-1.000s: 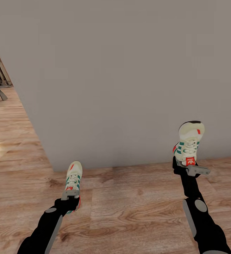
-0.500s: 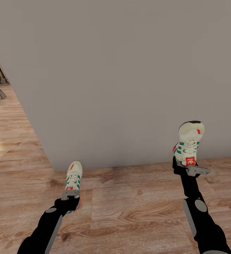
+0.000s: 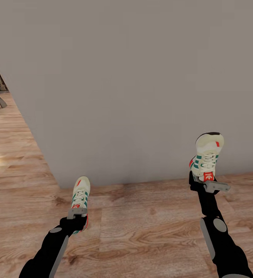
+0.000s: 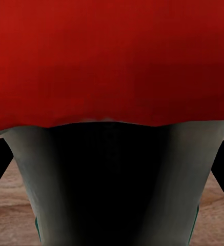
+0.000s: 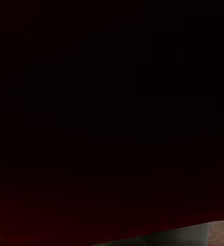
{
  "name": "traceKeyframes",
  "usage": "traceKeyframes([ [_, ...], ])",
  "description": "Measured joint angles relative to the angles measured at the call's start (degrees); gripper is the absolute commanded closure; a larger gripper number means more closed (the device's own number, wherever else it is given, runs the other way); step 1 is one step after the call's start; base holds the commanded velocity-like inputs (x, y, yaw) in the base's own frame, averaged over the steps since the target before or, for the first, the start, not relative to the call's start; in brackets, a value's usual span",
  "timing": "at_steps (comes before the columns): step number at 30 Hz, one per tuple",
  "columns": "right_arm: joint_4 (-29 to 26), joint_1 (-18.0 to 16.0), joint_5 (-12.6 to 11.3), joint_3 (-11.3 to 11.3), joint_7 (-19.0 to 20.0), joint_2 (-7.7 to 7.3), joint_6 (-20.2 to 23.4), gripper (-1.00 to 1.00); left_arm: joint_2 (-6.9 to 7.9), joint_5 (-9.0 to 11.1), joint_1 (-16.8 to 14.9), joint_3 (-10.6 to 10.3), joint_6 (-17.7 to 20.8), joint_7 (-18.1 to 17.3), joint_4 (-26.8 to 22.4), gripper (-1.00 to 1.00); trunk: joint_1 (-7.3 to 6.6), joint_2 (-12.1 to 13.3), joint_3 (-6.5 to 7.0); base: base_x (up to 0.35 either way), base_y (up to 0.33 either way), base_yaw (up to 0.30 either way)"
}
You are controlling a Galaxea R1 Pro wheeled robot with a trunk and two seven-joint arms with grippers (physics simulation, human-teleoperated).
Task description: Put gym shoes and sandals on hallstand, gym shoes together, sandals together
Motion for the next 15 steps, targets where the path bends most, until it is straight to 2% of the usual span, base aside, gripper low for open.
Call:
traceKeyframes([
  [15,0.0,0.0,0.0,0.0,0.0,0.06,0.0,1.00,0.00,0.0,0.0,0.0,0.0,0.0,0.0,1.00,-3.29,6.0,2.69,0.000,0.000,0.000],
])
